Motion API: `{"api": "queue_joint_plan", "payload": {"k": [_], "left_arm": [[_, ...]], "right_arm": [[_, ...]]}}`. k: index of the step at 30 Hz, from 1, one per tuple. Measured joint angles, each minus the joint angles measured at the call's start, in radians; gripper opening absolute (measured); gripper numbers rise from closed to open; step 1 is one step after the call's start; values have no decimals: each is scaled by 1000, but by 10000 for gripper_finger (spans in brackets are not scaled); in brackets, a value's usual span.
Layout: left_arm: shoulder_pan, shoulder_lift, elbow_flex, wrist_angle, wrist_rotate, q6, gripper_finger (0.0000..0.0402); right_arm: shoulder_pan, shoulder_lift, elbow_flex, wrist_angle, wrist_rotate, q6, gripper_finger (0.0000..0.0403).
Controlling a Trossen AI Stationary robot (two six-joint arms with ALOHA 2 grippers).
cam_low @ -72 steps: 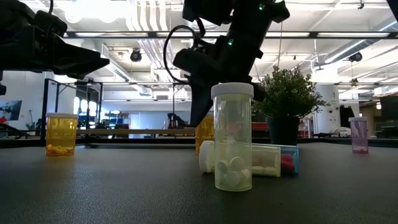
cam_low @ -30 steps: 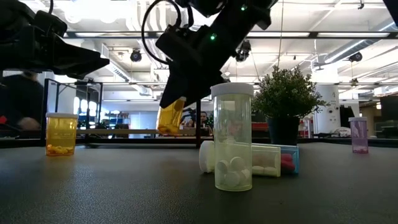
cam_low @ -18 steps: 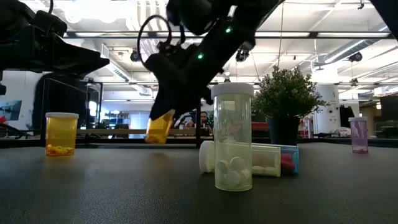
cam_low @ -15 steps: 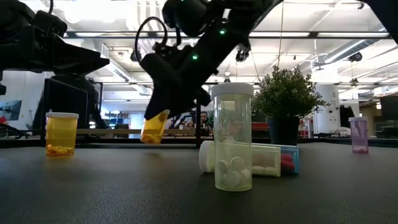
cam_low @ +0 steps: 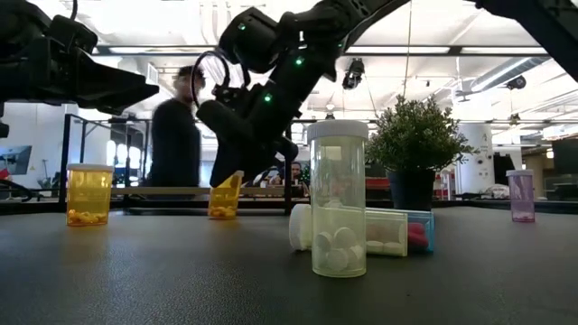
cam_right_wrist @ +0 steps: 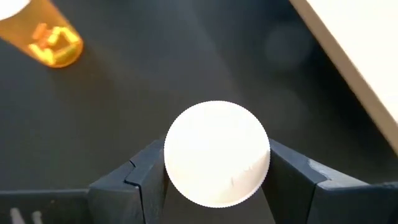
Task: Pick and place medicine bottles onto shelf by color
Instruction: Move the orange medicine bottle to the left, then adjust the top yellow medicine bottle
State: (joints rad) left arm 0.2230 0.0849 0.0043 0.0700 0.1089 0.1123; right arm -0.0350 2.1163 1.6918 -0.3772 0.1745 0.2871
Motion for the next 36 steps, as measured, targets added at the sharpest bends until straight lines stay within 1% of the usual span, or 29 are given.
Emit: {"api": "queue_joint_plan", "payload": {"k": [6,12,15,18,28,33,36], "left_arm": [[0,0,0,0,0,0,235],[0,0,0,0,0,0,235],[0,0,0,1,0,0,235],[0,0,0,0,0,0,235],[0,0,0,0,0,0,235],[0,0,0,0,0,0,235],[0,0,0,0,0,0,235]], "right_arm": [[-10,44,86,-85,2,-1,203],[-10,50,90,-85,2,-2,203],[-10,51,90,-85,2,-11,210],[-11,54,87,-100,1,-15,228],[-14,44,87,-110,1,-15,305],[-5,-1,87,-239,0,-50,325],[8,-27,87,-334,-51,-79,332]]}}
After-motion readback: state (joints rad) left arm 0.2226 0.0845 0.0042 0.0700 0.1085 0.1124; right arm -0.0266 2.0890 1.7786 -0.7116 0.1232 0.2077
